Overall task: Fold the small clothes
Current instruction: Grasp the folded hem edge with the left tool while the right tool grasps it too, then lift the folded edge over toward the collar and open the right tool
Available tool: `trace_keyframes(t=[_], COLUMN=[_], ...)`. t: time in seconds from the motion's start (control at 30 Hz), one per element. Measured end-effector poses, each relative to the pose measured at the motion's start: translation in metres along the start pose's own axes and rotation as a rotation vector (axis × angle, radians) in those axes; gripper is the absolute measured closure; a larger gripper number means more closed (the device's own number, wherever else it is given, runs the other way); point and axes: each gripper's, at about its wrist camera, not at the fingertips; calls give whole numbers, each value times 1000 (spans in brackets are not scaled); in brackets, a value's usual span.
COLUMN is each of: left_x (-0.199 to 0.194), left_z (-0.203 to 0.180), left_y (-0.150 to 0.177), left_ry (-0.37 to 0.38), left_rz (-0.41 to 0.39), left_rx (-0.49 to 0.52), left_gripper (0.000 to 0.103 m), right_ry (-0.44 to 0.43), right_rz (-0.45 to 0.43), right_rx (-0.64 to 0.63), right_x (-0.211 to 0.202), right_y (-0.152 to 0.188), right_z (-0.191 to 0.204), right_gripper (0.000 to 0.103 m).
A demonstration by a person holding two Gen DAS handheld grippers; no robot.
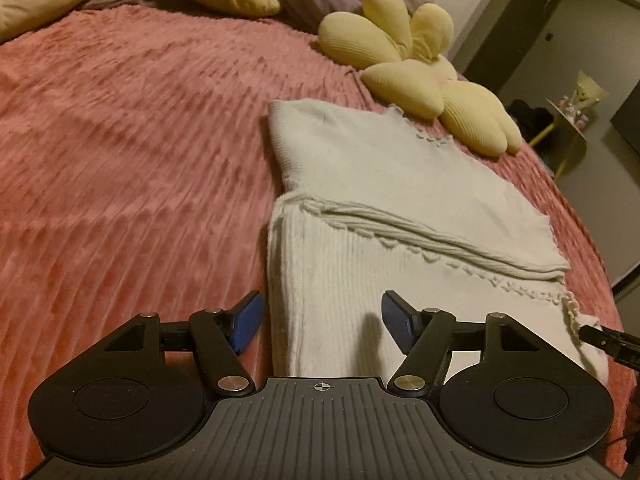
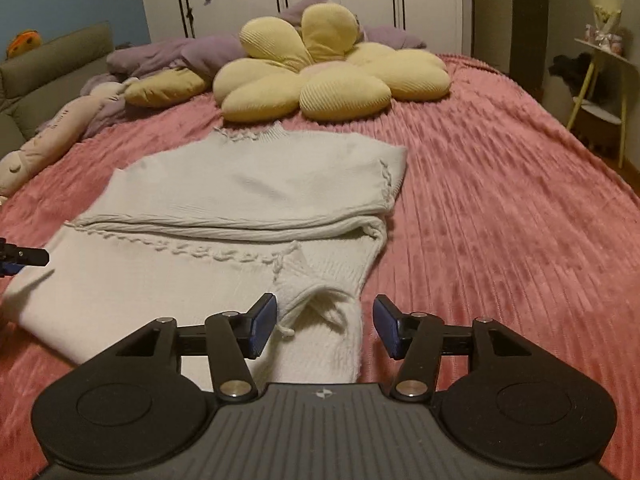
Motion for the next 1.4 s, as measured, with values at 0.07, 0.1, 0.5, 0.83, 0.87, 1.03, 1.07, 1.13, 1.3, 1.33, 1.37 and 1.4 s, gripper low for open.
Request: trace_keyframes(t=[0.07, 0.1, 0.5, 0.83, 0.87, 1.03, 1.07, 1.13, 1.3, 1.33, 1.37, 1.4], left_x=[5, 7, 12, 32, 32, 15, 10, -3, -10, -3, 7, 21], left_z=[-3, -4, -24, -19, -17, -20, -22, -26, -40, -40, -39, -36], left_y=[-3, -4, -9, -11, -13, -29, -37, -57, -103, -109, -113, -115], left_ry=[-12, -16, 30, 8, 8, 67, 87, 131, 123, 109, 95, 69], left_rz=[-5, -6, 6, 51, 49, 8, -5, -52, -214, -224, -221, -208], left_rx=[22, 29, 109, 80, 71, 58, 50, 25, 86, 81, 70, 61], left_gripper=[39, 43, 75, 71, 82, 92, 92, 93, 92, 92, 92, 92], right_ry=[-46, -62, -47, 2, 3, 49, 42, 23, 34, 51, 62, 73], right_rz=[-4, -6, -1, 8, 8, -34, -56, -104, -219, -232, -240, -240], right_rx=[39, 43, -28, -23, -33, -108, -115, -121, -118, -123, -125, -113], right_x=[1, 2, 16, 27, 27, 16, 10, 1, 1, 9, 18, 30], right_y=[1, 1, 2, -2, -1, -7, -12, -24, -63, -70, -75, -81], right_z=[-4, -4, 2, 4, 5, 16, 18, 21, 27, 28, 29, 27], right_gripper=[41, 40, 90, 88, 92, 96, 96, 96, 96, 96, 96, 96])
Point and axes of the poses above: each gripper's, at about its wrist camera, not at the fingertips, and x roughly the way its jaws point, z to its left, y to its underside, and after that the axes turned 10 degrees about -z, right-handed
